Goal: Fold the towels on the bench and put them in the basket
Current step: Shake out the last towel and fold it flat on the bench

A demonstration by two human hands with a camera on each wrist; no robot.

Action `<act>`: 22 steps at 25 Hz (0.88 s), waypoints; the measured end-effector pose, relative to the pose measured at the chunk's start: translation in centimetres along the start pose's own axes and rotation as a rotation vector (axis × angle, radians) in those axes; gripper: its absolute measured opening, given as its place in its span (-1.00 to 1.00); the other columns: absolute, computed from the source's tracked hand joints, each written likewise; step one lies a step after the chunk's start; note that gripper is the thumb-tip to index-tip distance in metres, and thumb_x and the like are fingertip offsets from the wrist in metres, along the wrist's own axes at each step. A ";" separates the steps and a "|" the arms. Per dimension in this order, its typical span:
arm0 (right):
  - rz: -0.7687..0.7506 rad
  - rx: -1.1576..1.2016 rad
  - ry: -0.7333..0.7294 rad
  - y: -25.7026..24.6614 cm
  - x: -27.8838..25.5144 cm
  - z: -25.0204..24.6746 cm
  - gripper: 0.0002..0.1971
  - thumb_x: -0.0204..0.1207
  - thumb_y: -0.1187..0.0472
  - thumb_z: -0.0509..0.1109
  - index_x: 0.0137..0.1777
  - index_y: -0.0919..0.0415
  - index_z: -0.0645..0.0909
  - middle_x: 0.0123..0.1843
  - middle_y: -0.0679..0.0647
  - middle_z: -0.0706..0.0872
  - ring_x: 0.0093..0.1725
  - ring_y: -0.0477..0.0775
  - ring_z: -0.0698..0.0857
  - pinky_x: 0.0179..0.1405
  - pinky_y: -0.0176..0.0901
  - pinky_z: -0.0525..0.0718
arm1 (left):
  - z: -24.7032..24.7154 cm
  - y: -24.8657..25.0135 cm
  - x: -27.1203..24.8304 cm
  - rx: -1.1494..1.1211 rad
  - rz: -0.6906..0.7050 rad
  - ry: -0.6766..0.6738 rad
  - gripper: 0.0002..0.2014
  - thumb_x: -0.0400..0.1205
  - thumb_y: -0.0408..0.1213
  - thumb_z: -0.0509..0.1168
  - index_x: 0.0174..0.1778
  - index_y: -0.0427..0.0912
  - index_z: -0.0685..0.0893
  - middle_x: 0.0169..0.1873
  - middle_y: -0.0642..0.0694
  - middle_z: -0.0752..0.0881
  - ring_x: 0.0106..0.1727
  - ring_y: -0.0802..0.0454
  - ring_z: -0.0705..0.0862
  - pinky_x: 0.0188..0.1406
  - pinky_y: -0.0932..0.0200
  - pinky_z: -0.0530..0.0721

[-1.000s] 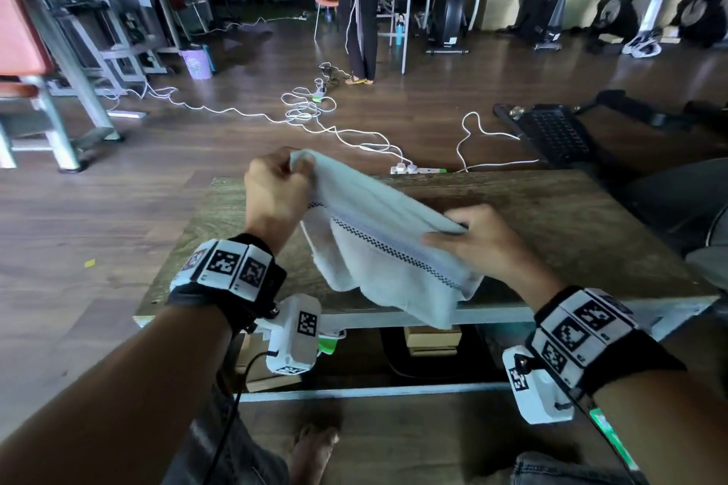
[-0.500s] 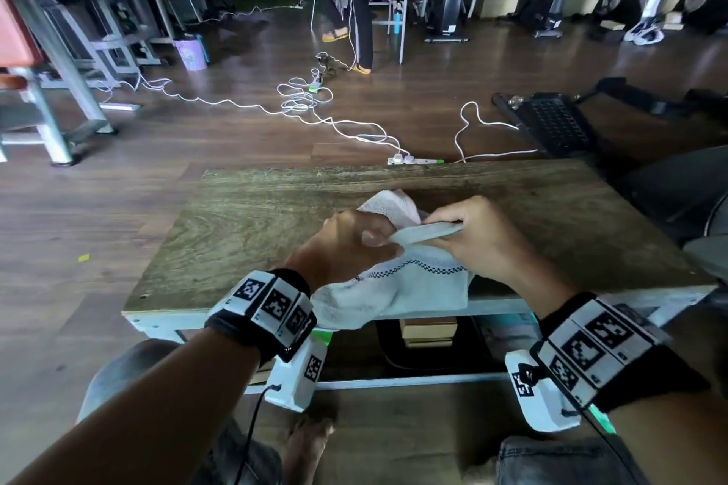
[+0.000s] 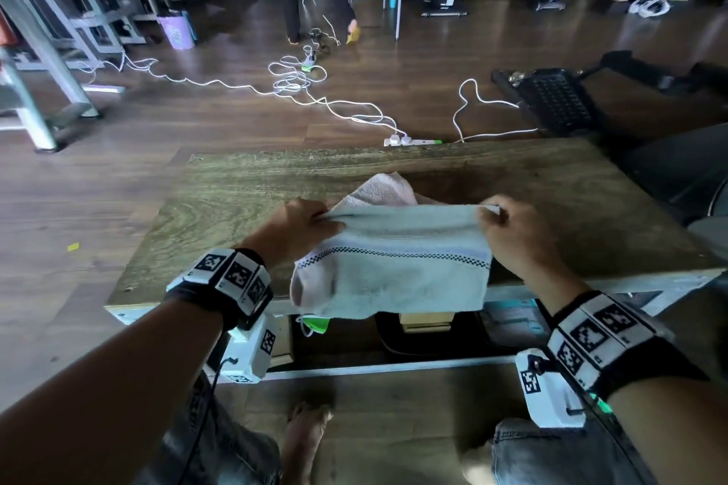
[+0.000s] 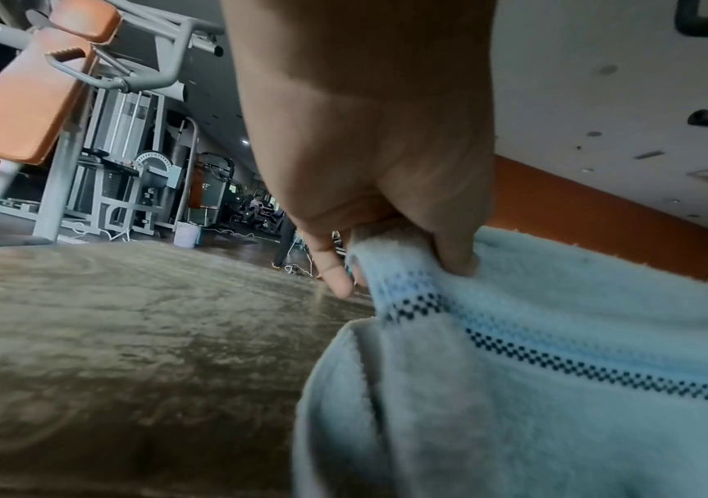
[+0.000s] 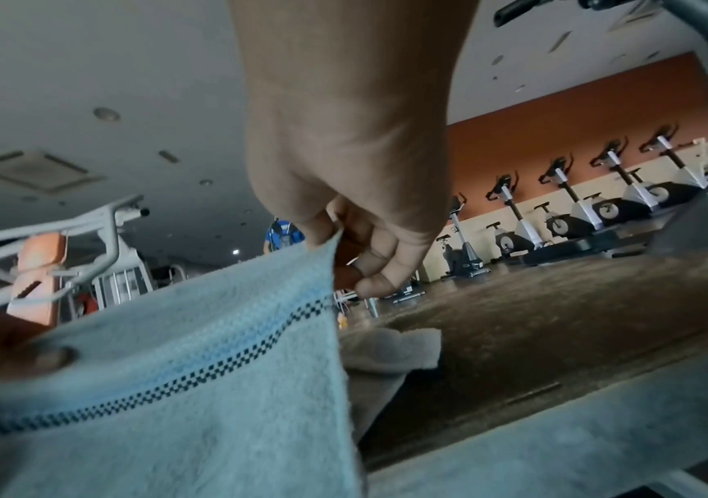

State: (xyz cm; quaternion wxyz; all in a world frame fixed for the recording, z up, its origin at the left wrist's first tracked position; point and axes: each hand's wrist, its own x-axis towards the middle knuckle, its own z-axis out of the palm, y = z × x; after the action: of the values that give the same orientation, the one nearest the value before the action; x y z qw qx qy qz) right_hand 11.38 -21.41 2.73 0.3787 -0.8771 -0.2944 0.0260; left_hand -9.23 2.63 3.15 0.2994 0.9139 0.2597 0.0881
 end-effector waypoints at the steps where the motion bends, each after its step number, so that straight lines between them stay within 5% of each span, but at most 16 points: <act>1: 0.000 -0.046 -0.041 0.4 0.4 0.9 -0.84 0.66 0.13 0.32 -0.03 0.09 0.73 -0.23 0.00 0.74 -0.24 0.06 0.69 -0.39 -0.24 0.50 | 0.1 -0.1 0.4 -0.012 -0.006 -0.046 -0.71 0.66 -0.15 0.38 -0.37 -0.06 0.54 -0.47 0.01 0.58 -0.49 0.13 0.55 -0.62 0.45 0.41; 4: -0.044 -0.163 -0.234 1.1 1.6 3.7 -0.85 0.55 0.16 0.40 -0.15 0.08 0.80 -0.19 0.01 0.83 -0.14 0.08 0.78 -0.24 -0.18 0.63 | 0.9 -0.7 2.5 0.163 0.019 -0.165 -0.84 0.61 -0.10 0.40 -0.15 -0.11 0.70 0.00 -0.06 0.65 0.12 -0.06 0.65 -0.01 0.11 0.62; 6: -0.097 -0.232 -0.327 1.2 2.3 5.3 -0.85 0.50 0.14 0.46 -0.26 0.05 0.82 -0.20 -0.06 0.84 -0.08 -0.02 0.78 -0.11 -0.19 0.66 | 1.6 -1.0 3.8 0.311 0.018 -0.272 -0.82 0.56 -0.07 0.43 0.00 -0.06 0.77 0.49 -0.09 0.44 0.55 -0.19 0.32 0.46 -0.22 0.35; 7: -0.121 -0.268 -0.342 1.3 2.7 6.0 -0.80 0.50 0.14 0.48 -0.37 0.03 0.76 -0.27 -0.10 0.80 -0.10 -0.06 0.76 -0.14 -0.23 0.61 | 2.2 -1.1 4.4 0.358 0.028 -0.333 -0.76 0.57 -0.09 0.43 0.12 -0.04 0.77 0.60 -0.04 0.31 0.63 -0.17 0.18 0.55 -0.22 0.20; 9: -0.164 -0.350 -0.321 1.4 3.3 7.4 -0.61 0.49 0.15 0.49 -0.56 0.04 0.52 -0.45 -0.12 0.62 -0.27 -0.07 0.70 -0.31 -0.29 0.44 | 3.6 -1.6 5.4 0.348 0.080 -0.337 -0.64 0.59 -0.20 0.43 0.31 -0.11 0.71 0.53 -0.04 0.42 0.60 -0.06 0.28 0.50 0.09 0.24; 11: -0.172 -0.352 -0.353 0.5 5.1 8.7 -0.54 0.49 0.20 0.47 -0.60 0.13 0.37 -0.59 -0.09 0.46 -0.49 -0.08 0.55 -0.53 -0.31 0.31 | 4.6 -2.4 7.3 0.229 0.130 -0.243 -0.69 0.57 -0.29 0.45 0.24 -0.19 0.75 0.22 -0.05 0.65 0.32 -0.04 0.60 0.19 0.30 0.49; 14: -0.223 -0.332 -0.393 -2.3 11.2 9.6 -0.60 0.43 0.28 0.36 -0.61 0.19 0.34 -0.62 -0.01 0.39 -0.50 0.03 0.48 -0.52 -0.26 0.29 | 3.6 -2.7 12.3 0.272 0.134 -0.165 -0.79 0.52 -0.29 0.45 0.05 -0.22 0.81 -0.04 -0.12 0.77 -0.06 0.03 0.70 -0.16 0.28 0.57; 18: -0.329 -0.204 -0.085 -7.5 22.2 8.7 -0.78 0.49 0.29 0.35 -0.35 0.38 0.65 -0.27 0.36 0.69 -0.13 0.36 0.70 -0.34 -0.04 0.47 | -2.5 -1.8 20.6 0.198 0.024 0.298 -0.83 0.45 -0.20 0.48 -0.11 -0.18 0.84 -0.17 -0.16 0.82 -0.17 0.00 0.72 -0.20 0.30 0.49; 22: -0.360 -0.034 0.169 -9.4 28.2 6.0 -0.82 0.54 0.25 0.39 -0.07 0.25 0.83 -0.09 0.24 0.85 -0.09 0.08 0.75 -0.19 -0.21 0.52 | -8.2 -2.0 24.5 0.149 -0.074 0.521 -0.79 0.48 -0.12 0.42 -0.07 -0.12 0.83 -0.14 -0.24 0.81 -0.07 -0.17 0.78 -0.07 0.11 0.65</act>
State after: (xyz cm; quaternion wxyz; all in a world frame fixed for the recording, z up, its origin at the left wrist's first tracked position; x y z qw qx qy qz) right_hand 28.35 2.66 9.87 0.3855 -0.8156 -0.4143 -0.1208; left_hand 8.15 21.05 8.71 0.1574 0.8698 0.3668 0.2900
